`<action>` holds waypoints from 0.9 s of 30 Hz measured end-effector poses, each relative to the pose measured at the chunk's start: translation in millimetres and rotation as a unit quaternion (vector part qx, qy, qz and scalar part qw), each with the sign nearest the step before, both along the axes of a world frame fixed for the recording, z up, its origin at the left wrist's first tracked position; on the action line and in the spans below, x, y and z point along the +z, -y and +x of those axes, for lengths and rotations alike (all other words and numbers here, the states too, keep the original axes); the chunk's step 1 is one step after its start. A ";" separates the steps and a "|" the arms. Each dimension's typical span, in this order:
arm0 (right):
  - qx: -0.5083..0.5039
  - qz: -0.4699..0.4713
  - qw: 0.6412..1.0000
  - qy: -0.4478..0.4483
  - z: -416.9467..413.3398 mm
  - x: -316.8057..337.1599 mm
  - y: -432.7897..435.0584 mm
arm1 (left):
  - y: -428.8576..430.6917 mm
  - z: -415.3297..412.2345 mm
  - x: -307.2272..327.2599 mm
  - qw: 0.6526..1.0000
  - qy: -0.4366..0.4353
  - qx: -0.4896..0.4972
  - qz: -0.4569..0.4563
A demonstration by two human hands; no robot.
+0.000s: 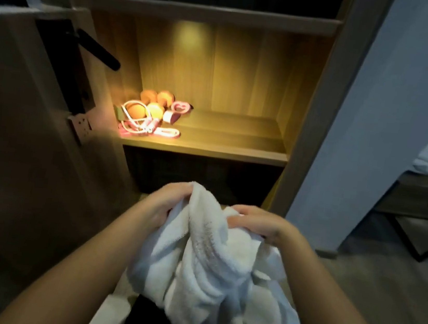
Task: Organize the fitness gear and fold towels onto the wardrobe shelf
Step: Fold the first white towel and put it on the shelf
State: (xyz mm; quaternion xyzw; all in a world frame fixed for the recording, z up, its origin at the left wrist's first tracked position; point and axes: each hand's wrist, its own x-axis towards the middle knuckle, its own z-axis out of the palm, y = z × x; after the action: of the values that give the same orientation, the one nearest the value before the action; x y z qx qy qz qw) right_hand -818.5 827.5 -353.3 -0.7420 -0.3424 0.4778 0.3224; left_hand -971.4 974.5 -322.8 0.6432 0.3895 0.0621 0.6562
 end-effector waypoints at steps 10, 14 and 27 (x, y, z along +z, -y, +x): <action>-0.260 0.036 0.961 -0.090 1.6 -68.6 -1.7 | -20.2 0.1 -76.0 0.974 0.036 0.047 0.219; -0.275 0.056 0.954 -0.108 7.0 -76.8 -2.4 | -0.2 3.0 -55.6 0.888 0.197 -0.039 0.413; -0.187 0.047 0.980 -0.046 0.9 -96.0 23.8 | -22.6 21.4 -125.4 0.966 -0.073 0.030 0.245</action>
State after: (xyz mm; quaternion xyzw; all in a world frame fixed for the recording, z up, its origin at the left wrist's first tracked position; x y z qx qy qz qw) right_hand -817.6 803.7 -449.3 -0.7540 -0.2045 0.4259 0.4563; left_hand -950.0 997.0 -448.2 0.7754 0.4283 0.1280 0.4460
